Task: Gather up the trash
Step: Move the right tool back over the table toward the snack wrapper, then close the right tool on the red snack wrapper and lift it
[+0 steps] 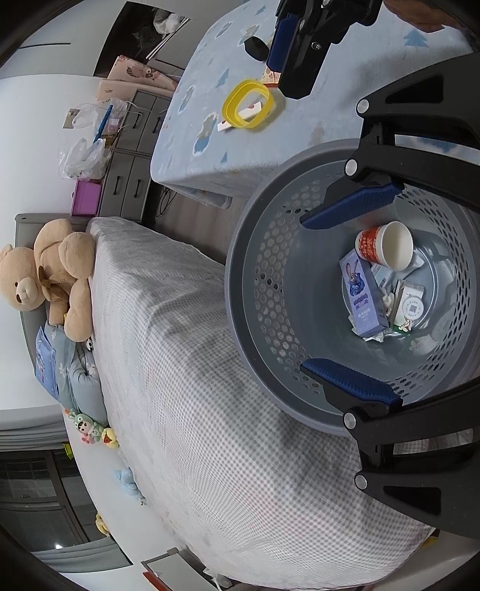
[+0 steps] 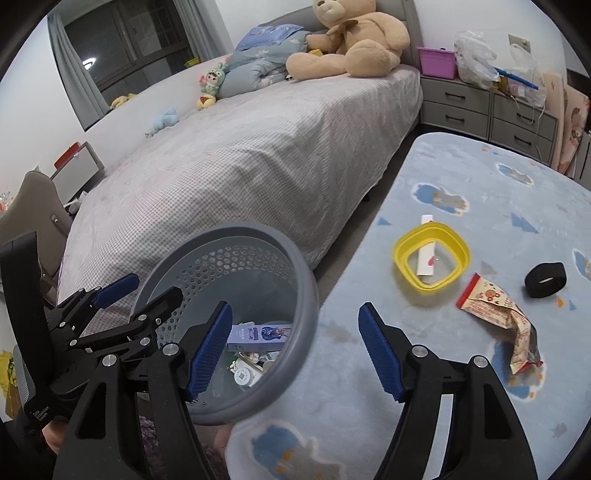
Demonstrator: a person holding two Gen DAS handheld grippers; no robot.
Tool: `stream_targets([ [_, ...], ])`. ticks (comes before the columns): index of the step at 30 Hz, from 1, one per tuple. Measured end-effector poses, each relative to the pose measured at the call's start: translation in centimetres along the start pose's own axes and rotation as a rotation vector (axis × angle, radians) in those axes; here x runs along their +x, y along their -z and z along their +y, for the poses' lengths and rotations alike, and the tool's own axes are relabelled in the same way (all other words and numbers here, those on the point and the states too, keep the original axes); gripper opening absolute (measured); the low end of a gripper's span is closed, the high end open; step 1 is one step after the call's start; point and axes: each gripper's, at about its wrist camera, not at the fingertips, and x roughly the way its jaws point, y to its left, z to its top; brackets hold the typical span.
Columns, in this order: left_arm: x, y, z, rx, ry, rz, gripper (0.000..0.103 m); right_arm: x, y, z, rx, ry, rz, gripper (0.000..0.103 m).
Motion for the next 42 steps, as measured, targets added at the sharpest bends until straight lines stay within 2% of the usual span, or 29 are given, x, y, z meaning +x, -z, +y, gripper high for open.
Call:
stream_targets([
  [14, -0.3, -0.6, -3.6, 0.027, 0.055, -0.011, 0.072, -3.4, 1.4, -5.7, 0.062, 0.11, 0.012, 0.073],
  [25, -0.1, -0.8, -6.4, 0.059, 0.099, -0.005, 0.072, -4.9, 3.3, -10.8, 0.045, 0.255, 0.064, 0.073],
  [34, 0.3, -0.5, -8.5, 0.089, 0.123, 0.013, 0.072, -3.2, 3.6, -13.6, 0.057, 0.304, 0.084, 0.073],
  [42, 1.0, -0.2, -9.5, 0.102, 0.141, 0.037, 0.072, -1.0, 2.5, -15.0, 0.066, 0.31, 0.099, 0.072],
])
